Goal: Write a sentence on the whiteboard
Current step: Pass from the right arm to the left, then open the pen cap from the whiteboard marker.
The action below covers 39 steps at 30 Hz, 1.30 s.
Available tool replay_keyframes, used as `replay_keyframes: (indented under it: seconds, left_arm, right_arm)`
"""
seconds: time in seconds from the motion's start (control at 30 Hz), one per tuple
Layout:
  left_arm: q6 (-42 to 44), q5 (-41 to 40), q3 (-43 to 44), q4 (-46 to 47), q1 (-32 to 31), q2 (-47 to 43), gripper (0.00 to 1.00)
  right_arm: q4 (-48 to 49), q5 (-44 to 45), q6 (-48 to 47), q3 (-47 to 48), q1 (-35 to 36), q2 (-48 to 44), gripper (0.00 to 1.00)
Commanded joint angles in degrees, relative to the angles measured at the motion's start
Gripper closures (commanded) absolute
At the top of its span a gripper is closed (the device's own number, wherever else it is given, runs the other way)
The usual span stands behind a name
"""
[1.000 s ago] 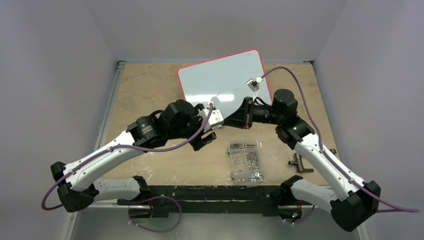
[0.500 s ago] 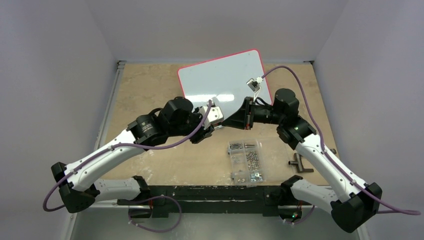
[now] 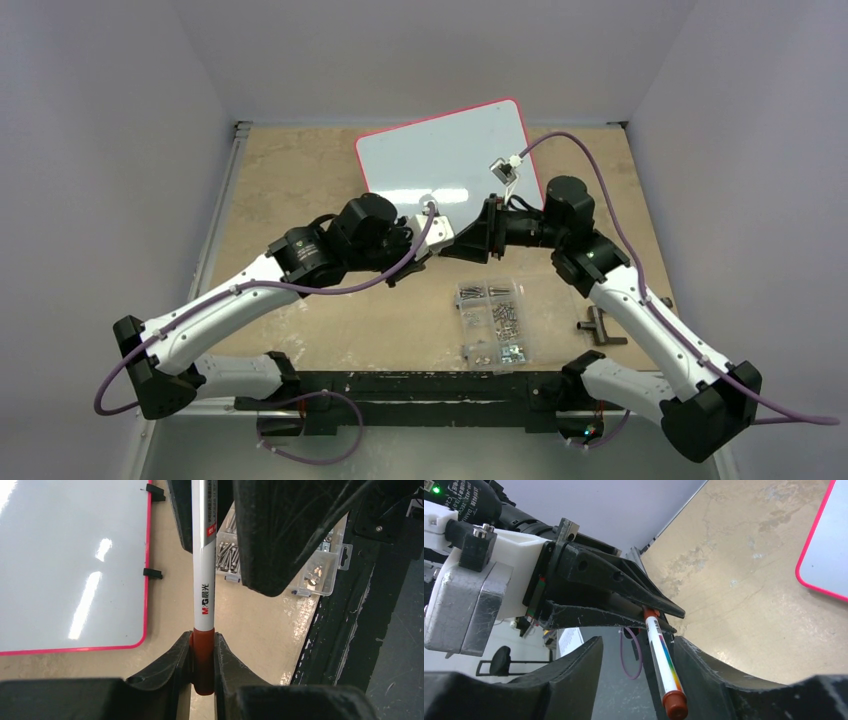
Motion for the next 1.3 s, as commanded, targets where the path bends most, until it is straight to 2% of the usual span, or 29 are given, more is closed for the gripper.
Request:
replay_keyframes:
  seconds: [0.0,0.2,0.53,1.27]
  left_arm:
    - [-1.2,-2.6,2.2,2.7,0.3,0.0,1.00]
    - [-1.4,-2.0,2.1,3.2,0.3,0.4,1.00]
    - [-1.1,-1.2,2.2,3.5,0.3,0.7,1.00]
    - [3.6,0.7,2.7,1.5,0.2,1.4,1.00]
  right_arm:
    - [2.5,-1.7,1.1,0.7,0.2,0.4,0.48]
    - [3.5,-1.9,2.1,0.3,0.3,1.0,0.59]
    - [6.6,-2.6,4.3,-0.8,0.6,2.3,0.65]
    - [6.4,-2.5,3.7,-2.0,2.6,3.9,0.75]
